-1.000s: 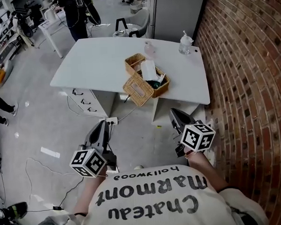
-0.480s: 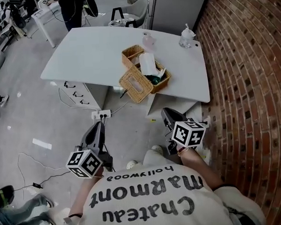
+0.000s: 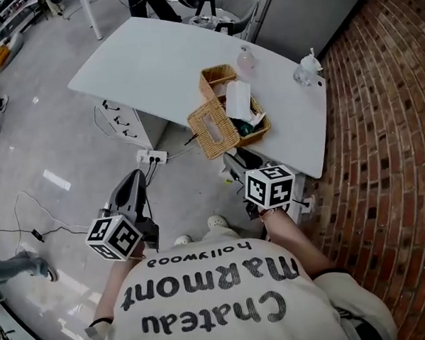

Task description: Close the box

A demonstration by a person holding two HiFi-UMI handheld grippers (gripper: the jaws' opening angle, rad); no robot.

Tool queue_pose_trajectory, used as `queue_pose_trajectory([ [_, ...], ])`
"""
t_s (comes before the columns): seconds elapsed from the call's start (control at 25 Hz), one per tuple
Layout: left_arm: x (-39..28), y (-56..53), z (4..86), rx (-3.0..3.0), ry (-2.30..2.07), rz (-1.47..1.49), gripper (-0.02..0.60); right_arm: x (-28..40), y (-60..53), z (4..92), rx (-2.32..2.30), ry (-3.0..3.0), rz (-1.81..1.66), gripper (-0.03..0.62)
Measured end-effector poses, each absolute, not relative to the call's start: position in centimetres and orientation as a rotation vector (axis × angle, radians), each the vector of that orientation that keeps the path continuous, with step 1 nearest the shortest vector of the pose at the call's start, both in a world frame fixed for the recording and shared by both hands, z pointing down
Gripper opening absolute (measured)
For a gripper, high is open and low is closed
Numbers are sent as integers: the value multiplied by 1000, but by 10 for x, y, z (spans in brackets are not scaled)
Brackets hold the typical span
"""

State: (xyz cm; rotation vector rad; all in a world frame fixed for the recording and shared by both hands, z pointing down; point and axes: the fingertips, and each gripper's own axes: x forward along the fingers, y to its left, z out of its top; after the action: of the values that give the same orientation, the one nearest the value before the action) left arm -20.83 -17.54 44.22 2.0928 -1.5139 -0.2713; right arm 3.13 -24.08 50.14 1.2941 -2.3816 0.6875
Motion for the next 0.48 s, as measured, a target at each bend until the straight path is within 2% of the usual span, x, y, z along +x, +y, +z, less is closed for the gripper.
queue_pose_trajectory([
  [0.2, -220, -175, 447, 2021, -1597, -288, 2, 8, -264, 513, 1118, -2378, 604, 249],
  [0.48, -243, -160, 455, 1916, -1714, -317, 2, -30, -270, 543, 873, -2291, 382, 280],
])
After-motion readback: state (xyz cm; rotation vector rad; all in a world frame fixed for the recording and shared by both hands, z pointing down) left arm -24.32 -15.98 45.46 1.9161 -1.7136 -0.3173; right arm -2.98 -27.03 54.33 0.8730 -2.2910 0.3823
